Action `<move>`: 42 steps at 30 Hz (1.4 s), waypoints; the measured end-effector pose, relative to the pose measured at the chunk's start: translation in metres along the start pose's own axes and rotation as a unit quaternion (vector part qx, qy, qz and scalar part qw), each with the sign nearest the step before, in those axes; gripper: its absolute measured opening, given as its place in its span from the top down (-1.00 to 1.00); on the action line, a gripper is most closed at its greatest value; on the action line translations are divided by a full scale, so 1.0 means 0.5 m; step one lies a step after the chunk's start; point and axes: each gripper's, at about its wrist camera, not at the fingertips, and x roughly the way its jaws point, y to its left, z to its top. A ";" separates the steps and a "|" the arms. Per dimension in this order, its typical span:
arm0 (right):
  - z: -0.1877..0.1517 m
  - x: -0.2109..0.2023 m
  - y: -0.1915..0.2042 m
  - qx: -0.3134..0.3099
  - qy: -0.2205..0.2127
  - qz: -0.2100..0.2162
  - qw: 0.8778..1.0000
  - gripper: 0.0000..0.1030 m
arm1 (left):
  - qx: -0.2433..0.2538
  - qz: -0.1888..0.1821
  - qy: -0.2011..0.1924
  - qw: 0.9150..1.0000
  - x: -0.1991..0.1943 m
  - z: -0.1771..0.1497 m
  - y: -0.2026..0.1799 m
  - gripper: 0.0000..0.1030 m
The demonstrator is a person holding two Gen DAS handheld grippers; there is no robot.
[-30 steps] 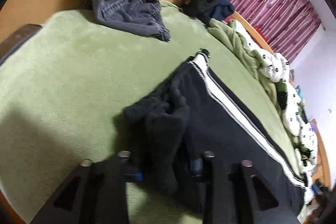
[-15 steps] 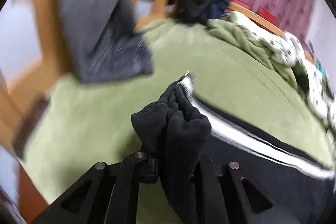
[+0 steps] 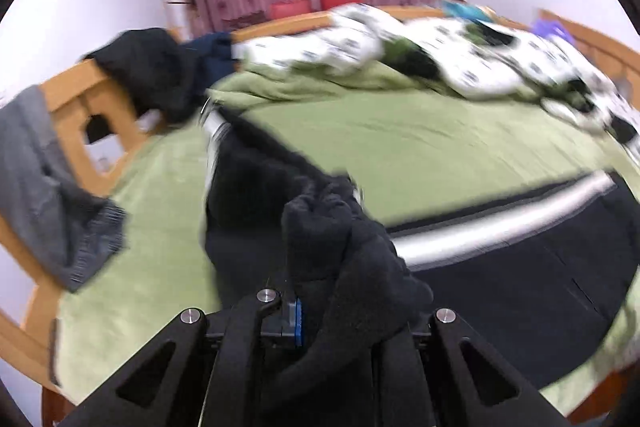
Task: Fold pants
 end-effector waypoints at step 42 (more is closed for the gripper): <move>-0.092 0.334 0.392 -0.051 0.204 0.034 0.977 -0.18 | -0.203 -0.125 0.095 0.967 0.065 -0.202 0.376 -0.50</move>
